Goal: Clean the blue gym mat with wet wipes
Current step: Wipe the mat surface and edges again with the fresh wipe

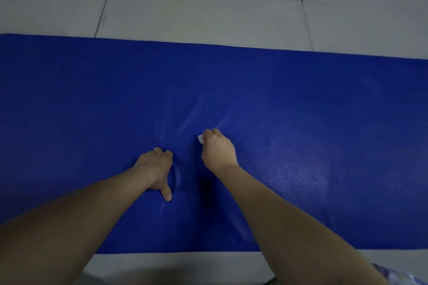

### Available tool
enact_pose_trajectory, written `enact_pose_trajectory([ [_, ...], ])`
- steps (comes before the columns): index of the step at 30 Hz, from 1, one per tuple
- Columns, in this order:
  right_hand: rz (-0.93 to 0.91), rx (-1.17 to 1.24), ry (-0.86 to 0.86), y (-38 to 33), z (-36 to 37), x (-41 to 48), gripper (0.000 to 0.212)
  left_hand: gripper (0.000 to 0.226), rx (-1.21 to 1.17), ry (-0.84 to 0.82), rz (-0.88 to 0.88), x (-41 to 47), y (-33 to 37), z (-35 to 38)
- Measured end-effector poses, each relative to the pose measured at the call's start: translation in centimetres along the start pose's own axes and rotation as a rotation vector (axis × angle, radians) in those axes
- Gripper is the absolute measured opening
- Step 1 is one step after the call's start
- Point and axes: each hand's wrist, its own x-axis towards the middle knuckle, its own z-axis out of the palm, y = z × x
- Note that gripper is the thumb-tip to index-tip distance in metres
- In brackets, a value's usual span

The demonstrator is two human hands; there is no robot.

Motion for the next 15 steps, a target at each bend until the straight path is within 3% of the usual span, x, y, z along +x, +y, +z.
enact_pose_trajectory([
  [3, 0.178, -0.031, 0.084, 5.2, -3.1, 0.2, 0.011, 0.120, -0.010, -0.001, -0.014, -0.5, 0.3, -0.3],
  [6, 0.468, -0.057, 0.146, 12.7, -7.2, -1.0, 0.039, 0.123, -0.034, -0.015, -0.031, -0.7, 0.6, -0.7],
  [9, 0.707, -0.044, 0.126, 19.0, -10.6, -3.1, 0.036, 0.125, -0.054, -0.018, -0.038, -1.0, 0.7, -0.8],
  [15, 0.717, 0.038, 0.234, 18.0, -10.7, -4.1, 0.024, 0.122, -0.025, -0.014, -0.023, -1.0, 0.6, -0.9],
])
